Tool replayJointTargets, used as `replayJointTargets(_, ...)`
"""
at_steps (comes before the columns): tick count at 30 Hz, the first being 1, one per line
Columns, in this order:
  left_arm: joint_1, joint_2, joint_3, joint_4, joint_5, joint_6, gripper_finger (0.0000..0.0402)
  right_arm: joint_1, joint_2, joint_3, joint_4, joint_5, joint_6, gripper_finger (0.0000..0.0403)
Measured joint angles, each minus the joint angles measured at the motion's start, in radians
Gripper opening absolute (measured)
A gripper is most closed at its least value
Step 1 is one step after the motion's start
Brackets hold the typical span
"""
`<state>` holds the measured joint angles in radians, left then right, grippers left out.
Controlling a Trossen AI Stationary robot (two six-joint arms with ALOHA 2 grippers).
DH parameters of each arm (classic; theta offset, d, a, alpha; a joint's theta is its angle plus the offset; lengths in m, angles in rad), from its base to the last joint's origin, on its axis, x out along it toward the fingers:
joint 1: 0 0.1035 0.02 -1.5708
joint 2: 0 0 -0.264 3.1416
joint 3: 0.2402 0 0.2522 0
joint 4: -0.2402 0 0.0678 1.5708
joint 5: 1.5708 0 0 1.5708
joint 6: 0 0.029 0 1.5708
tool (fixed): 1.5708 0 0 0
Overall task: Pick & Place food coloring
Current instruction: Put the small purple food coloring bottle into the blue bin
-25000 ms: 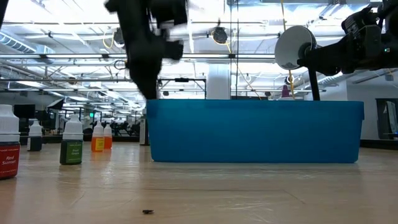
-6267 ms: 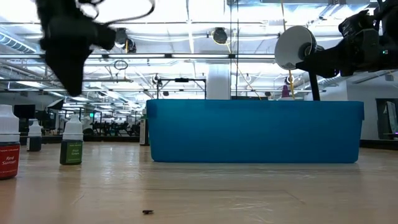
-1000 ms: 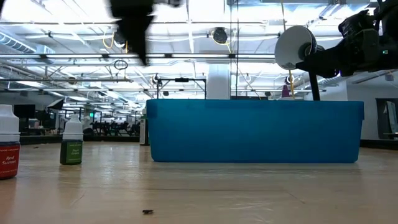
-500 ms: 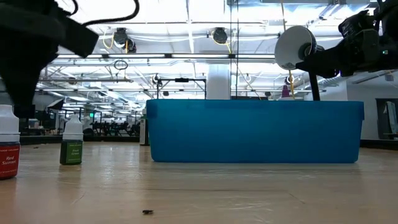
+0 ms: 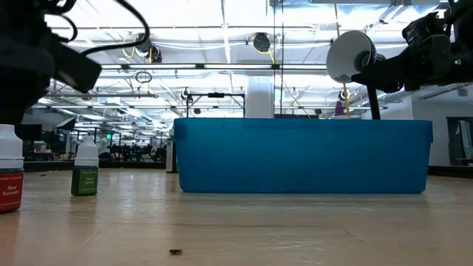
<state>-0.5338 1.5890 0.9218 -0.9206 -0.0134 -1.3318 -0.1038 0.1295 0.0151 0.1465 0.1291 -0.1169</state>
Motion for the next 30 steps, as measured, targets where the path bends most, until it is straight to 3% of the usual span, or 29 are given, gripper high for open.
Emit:
replayJointTargets(22, 0.0, 0.0, -0.045, 0.102, 0.012, 0.006, 0.0195, 0.0, 0.0, 0.0, 0.0, 0.0, 0.0, 0.0279)
replayJointTargets(25, 0.0, 0.0, -0.045, 0.103, 0.014, 0.006, 0.0174, 0.0, 0.0, 0.0, 0.0, 0.0, 0.0, 0.0279)
replayJointTargets(30, 0.0, 0.0, -0.045, 0.103, 0.014, 0.012, 0.0104, 0.0, 0.0, 0.0, 0.0, 0.0, 0.0, 0.0279)
